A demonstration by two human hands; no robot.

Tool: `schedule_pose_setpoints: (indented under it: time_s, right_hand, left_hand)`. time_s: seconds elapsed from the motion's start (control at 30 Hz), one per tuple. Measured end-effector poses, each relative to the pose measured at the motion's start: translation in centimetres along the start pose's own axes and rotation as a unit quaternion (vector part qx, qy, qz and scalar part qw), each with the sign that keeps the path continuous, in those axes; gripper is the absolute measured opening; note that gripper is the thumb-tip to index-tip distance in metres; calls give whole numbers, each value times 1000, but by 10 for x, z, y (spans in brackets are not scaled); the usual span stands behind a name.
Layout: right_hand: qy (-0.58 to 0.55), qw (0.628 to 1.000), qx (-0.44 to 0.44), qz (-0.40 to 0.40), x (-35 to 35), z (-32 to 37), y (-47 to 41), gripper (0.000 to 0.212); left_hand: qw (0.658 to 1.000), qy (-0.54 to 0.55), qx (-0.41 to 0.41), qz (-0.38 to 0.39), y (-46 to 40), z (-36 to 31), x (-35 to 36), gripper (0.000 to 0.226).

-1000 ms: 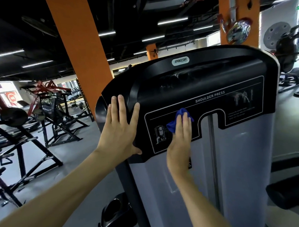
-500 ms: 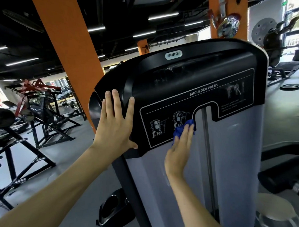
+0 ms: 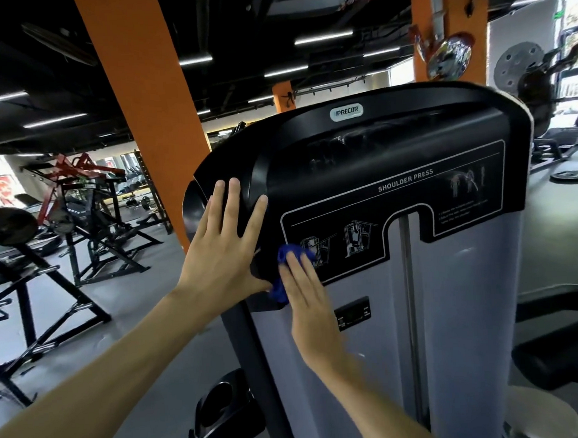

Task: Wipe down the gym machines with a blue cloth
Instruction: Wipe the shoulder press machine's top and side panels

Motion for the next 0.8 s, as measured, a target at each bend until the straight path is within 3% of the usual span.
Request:
schedule_pose_setpoints:
  time_s: [0.1, 0.27, 0.43, 0.63, 0.8]
  right_hand:
    - [20, 1000, 4, 18, 4, -8, 27, 83]
    - [24, 999, -23, -42, -27, 0, -77, 54]
    - [37, 997, -4, -66, -27, -4, -95, 60]
    - [54, 998, 27, 10, 0, -29, 18, 103]
    - [12, 999, 24, -27, -37, -30, -98, 75]
  left_hand:
    - [1000, -11, -10, 2, 0, 1, 1, 155]
    - [1000, -10, -13, -1, 0, 2, 3, 154]
    - [1000, -16, -12, 5, -1, 0, 2, 155]
    - [998, -43, 7, 38, -4, -11, 1, 157]
    - [997, -78, 3, 21, -21, -30, 3, 145]
Point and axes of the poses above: each hand's wrist, its own y-axis away from the middle knuckle, its own x-axis out of the palm, z = x × y, the point moved 5 cm from there along -y, towards the middle knuckle, and after that the axes turned 11 degrees about y, right-handed, at the moved point
